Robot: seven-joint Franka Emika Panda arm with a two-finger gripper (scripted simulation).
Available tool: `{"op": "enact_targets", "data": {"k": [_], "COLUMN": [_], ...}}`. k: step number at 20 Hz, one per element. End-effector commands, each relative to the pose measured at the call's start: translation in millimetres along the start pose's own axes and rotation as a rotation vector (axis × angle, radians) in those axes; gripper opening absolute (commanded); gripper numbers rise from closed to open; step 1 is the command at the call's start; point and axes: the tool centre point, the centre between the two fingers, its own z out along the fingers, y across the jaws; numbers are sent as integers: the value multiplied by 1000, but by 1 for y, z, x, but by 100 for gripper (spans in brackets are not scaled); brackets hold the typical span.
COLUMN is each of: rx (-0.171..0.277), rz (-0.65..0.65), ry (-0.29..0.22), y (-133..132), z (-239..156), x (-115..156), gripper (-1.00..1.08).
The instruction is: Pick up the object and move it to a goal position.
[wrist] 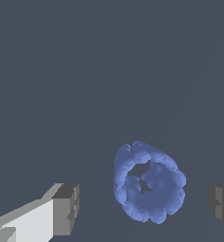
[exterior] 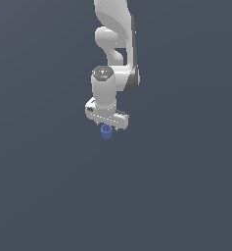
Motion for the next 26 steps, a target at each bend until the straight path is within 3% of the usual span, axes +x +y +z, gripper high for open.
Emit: {"op": "enact_targets", "data": {"k": [1, 12, 26], "rx": [-1, -2, -2], "rz": [28, 49, 54], "ry": [3, 5, 5], "y": [7, 12, 14], "z": [3, 11, 56], "x": [-6, -10, -11], "gripper": [100, 100, 100]}}
